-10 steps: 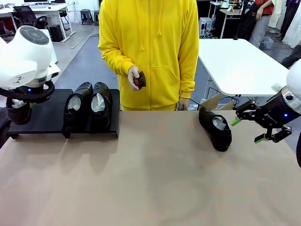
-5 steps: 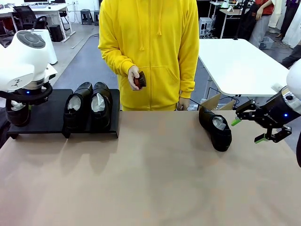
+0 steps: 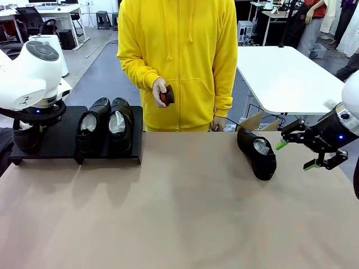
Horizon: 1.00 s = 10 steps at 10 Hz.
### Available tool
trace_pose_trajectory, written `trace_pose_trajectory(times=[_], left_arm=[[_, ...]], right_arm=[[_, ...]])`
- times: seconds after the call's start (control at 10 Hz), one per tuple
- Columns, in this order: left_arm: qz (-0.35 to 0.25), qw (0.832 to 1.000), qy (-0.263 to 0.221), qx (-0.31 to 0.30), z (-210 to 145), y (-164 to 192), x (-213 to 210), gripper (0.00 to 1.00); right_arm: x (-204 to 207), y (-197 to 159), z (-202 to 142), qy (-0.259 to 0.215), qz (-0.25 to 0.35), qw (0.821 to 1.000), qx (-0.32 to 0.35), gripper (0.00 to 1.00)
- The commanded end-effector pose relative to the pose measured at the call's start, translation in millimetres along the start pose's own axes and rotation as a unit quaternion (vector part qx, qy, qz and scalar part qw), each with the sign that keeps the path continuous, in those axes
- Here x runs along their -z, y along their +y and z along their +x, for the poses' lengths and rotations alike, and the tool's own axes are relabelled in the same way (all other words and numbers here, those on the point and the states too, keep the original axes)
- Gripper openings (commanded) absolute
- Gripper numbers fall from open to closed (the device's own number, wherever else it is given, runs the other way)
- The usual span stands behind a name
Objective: Organize the shoes by placing them on the stand.
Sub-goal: Place the Shoe from the middle of the table onto the Shoes Stand.
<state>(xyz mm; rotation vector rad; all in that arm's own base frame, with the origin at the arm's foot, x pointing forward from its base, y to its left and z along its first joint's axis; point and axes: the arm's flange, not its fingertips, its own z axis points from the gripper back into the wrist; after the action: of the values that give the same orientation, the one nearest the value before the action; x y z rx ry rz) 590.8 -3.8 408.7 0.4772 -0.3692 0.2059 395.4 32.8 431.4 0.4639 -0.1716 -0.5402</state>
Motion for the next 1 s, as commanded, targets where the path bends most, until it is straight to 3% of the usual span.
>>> trace_pose_trajectory(times=[0.0,0.2,0.3,0.5,0.6,0.9], left_arm=[[0.005,1.0,-0.015,-0.002,5,0,2,0.5],[0.007,1.0,-0.012,-0.008,2,3,4,0.88],[0.011,1.0,-0.012,-0.015,-1,5,1,1.0],[0.02,0.999,0.004,-0.049,-13,11,-25,1.0],[0.002,1.0,-0.002,-0.007,3,5,-2,1.0],[0.002,1.0,-0.002,-0.007,3,5,-2,1.0]], right_arm=[[-1,0,2,-0.001,0.004,1.0,-0.008,1.0],[-1,0,2,-0.001,0.004,1.0,-0.008,1.0],[-1,0,2,-0.001,0.004,1.0,-0.008,1.0],[-1,0,2,-0.001,0.004,1.0,-0.008,1.0],[-1,0,2,-0.001,0.004,1.0,-0.008,1.0],[-1,0,2,-0.001,0.004,1.0,-0.008,1.0]])
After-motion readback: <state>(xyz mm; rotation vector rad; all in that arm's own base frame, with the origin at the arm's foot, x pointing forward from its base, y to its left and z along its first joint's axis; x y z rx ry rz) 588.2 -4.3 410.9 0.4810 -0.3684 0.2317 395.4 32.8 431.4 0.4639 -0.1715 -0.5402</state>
